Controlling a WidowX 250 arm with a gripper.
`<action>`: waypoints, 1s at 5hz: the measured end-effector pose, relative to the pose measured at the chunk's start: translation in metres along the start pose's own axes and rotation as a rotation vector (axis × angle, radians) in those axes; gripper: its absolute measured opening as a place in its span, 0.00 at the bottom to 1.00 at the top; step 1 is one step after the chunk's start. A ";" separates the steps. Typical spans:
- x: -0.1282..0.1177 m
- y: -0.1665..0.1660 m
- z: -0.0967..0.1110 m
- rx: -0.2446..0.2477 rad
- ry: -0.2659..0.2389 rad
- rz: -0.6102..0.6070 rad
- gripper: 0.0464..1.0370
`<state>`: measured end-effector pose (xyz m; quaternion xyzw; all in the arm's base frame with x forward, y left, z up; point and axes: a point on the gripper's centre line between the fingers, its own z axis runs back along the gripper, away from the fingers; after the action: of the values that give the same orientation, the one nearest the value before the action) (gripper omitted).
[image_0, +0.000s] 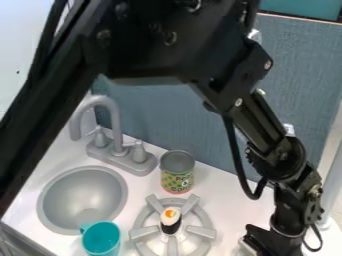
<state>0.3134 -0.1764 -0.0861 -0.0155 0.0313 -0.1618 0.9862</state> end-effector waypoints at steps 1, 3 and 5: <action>0.000 -0.001 0.002 -0.005 0.014 -0.015 0.39; -0.012 -0.001 0.003 -0.103 0.036 0.042 0.93; -0.054 0.015 0.042 -0.090 -0.041 0.108 0.96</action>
<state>0.2700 -0.1440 -0.0413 -0.0614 0.0193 -0.1065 0.9922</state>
